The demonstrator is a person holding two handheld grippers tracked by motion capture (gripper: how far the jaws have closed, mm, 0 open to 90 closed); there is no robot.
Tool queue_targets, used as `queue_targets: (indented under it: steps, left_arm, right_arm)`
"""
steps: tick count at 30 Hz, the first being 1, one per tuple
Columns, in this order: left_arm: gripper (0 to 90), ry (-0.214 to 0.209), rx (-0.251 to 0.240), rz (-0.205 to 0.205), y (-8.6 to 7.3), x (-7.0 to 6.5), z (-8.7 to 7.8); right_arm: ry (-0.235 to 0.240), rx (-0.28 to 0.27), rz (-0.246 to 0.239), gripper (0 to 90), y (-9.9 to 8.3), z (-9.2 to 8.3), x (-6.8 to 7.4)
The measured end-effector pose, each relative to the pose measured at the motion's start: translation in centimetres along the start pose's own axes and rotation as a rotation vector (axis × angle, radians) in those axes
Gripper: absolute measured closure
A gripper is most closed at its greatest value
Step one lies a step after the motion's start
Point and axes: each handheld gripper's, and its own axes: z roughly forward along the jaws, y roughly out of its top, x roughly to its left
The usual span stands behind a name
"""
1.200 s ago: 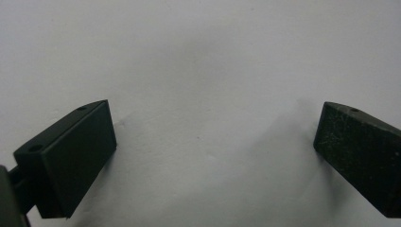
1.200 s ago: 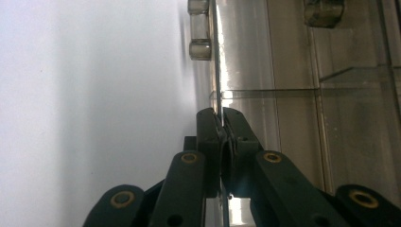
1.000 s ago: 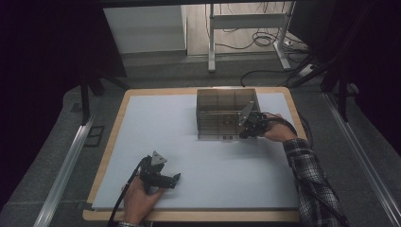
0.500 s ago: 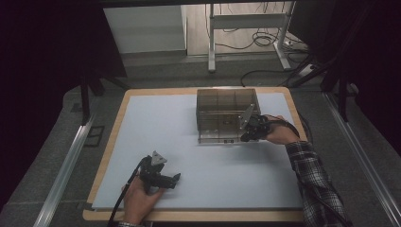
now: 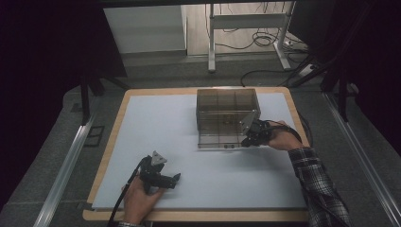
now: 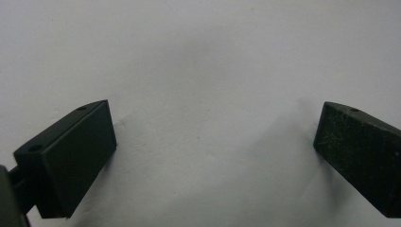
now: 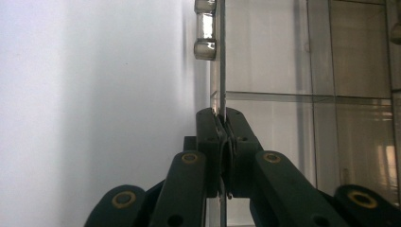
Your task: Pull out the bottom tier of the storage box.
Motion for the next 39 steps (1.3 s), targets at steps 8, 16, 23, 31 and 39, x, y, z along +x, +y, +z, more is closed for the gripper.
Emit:
queue_targets:
  steps: [8,16,23,31,39]
  left_arm:
    - [0.0,0.000,0.000,0.000,0.0,0.0,0.0]
    - [0.0,0.000,0.000,0.000,0.0,0.0,0.0]
    - [0.0,0.000,0.000,0.000,0.0,0.0,0.0]
    - [0.0,0.000,0.000,0.000,0.0,0.0,0.0]
    - [0.0,0.000,0.000,0.000,0.0,0.0,0.0]
  right_arm:
    - [-0.005,-0.019,-0.012,86.3,-0.2,0.3,1.1]
    - [0.001,-0.027,-0.001,85.9,-0.7,1.0,1.3]
    - [-0.021,-0.042,0.003,79.9,-0.7,0.8,1.5]
    - [-0.040,-0.062,0.011,73.8,-0.3,0.7,1.7]
    - [-0.055,-0.078,0.025,69.8,-0.2,0.5,1.9]
